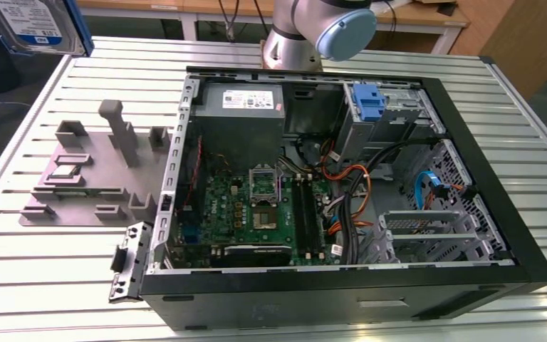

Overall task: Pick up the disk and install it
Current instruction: 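Pick up the disk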

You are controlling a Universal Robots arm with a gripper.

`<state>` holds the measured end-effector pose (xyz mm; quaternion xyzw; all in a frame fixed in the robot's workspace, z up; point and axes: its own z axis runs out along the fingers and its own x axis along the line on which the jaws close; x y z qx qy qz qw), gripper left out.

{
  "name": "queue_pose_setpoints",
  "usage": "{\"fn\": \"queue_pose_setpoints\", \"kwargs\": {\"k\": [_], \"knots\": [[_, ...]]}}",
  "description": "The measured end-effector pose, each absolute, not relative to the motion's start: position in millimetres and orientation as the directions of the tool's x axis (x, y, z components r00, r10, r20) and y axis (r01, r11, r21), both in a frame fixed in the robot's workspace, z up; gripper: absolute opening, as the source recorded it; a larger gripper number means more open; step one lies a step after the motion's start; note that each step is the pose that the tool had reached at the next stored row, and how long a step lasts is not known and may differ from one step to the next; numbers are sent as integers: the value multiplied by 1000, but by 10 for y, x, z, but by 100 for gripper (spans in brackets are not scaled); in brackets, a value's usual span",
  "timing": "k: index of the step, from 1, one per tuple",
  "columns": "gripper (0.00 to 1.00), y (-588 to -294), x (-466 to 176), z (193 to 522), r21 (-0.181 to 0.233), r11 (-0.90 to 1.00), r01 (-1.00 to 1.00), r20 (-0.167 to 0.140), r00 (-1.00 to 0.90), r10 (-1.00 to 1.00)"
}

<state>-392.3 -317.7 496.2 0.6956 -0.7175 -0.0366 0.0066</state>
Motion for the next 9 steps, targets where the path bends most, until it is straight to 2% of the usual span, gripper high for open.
{"fn": "queue_pose_setpoints", "kwargs": {"k": [9], "knots": [[35,-3177,-3825,4962,62,30,-998,-41,-32,-999]]}}
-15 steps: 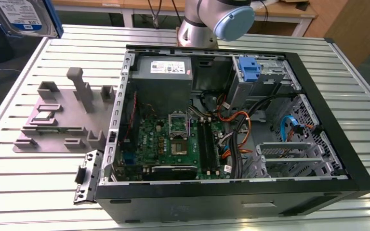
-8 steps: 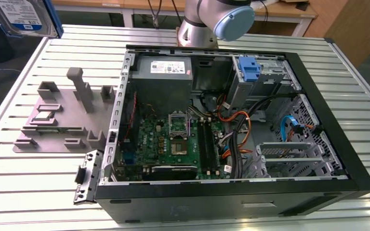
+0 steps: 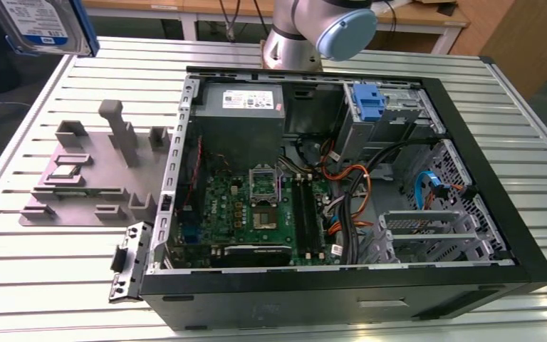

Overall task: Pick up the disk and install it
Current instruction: 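Pick up the disk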

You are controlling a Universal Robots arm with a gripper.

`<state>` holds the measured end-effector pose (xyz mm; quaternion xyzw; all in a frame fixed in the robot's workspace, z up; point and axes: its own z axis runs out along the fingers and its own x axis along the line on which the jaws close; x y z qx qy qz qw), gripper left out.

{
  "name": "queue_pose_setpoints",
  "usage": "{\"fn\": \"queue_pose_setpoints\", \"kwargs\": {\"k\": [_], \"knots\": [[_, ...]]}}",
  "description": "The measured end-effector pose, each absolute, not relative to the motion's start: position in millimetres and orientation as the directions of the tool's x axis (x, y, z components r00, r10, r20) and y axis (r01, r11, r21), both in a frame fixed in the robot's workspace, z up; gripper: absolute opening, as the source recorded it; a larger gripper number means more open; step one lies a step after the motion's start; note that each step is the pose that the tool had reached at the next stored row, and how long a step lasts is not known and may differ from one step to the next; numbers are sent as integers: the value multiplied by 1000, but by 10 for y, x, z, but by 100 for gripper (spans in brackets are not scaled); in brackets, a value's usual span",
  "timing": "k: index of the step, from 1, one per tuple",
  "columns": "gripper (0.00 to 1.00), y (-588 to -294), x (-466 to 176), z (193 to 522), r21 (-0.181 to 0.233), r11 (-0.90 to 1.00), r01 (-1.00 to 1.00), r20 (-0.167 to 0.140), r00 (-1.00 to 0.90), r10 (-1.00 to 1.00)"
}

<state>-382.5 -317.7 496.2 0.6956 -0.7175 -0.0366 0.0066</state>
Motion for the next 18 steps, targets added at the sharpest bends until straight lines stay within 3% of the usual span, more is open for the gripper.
{"fn": "queue_pose_setpoints", "kwargs": {"k": [18], "knots": [[35,-3200,-3668,4962,62,30,-998,-41,-32,-999]]}}
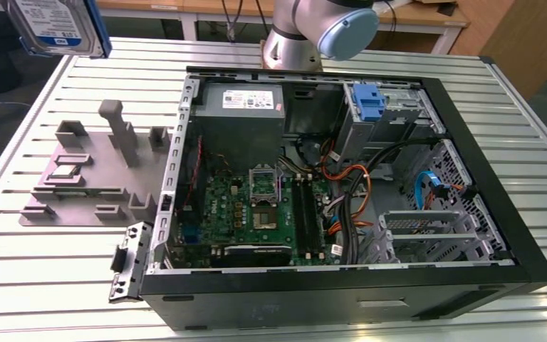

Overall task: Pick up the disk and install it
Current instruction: 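Pick up the disk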

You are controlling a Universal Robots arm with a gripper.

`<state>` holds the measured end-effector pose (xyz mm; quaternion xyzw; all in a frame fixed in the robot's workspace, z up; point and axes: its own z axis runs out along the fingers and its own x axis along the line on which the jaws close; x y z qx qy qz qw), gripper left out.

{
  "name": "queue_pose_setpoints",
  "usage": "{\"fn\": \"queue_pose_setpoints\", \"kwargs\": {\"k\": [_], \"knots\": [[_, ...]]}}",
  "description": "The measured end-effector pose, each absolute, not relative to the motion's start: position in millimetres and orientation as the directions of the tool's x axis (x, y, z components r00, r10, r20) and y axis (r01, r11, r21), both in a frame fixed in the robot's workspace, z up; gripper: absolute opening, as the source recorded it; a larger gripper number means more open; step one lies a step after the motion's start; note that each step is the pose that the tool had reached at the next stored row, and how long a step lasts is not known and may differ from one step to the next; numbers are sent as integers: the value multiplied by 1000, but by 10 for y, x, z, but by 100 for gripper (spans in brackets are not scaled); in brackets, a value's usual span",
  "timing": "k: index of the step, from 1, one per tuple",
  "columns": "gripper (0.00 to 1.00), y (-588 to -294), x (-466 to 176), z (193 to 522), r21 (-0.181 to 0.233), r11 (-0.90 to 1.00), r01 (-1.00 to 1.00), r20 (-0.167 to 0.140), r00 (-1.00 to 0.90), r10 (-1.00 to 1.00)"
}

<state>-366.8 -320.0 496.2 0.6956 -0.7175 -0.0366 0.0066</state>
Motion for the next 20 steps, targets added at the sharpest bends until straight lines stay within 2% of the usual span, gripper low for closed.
{"fn": "queue_pose_setpoints", "kwargs": {"k": [20], "knots": [[35,-3256,-3590,4961,62,30,-998,-41,-32,-999]]}}
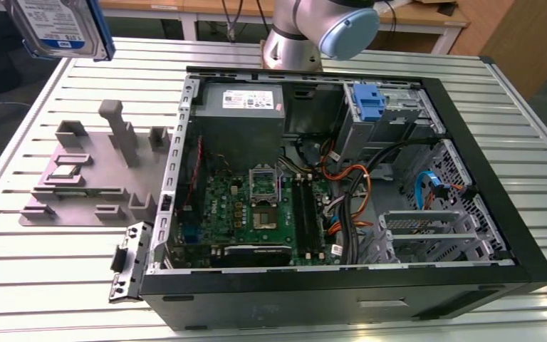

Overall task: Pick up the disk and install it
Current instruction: 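Pick up the disk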

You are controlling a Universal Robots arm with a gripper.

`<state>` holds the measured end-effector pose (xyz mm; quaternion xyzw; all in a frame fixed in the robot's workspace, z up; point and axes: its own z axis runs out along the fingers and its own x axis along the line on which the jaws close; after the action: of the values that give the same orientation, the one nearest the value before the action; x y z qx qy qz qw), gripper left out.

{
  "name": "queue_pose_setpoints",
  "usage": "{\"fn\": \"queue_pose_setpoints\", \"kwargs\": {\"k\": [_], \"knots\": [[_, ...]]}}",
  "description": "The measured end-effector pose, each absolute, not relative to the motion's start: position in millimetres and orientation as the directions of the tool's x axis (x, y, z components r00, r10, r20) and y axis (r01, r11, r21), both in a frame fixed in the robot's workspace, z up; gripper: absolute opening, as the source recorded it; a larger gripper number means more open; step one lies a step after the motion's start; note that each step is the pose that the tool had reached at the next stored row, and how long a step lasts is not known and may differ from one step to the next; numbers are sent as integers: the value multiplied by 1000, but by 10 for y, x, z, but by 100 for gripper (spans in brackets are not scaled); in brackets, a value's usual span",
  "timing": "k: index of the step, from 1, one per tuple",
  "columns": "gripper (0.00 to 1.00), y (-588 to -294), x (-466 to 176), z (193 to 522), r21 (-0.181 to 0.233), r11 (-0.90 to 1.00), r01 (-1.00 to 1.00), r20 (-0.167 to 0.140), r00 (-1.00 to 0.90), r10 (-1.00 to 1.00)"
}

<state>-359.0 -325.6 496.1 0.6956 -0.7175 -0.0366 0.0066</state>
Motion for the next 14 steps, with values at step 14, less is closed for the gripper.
{"fn": "queue_pose_setpoints", "kwargs": {"k": [14], "knots": [[35,-3256,-3398,4960,62,30,-998,-41,-32,-999]]}}
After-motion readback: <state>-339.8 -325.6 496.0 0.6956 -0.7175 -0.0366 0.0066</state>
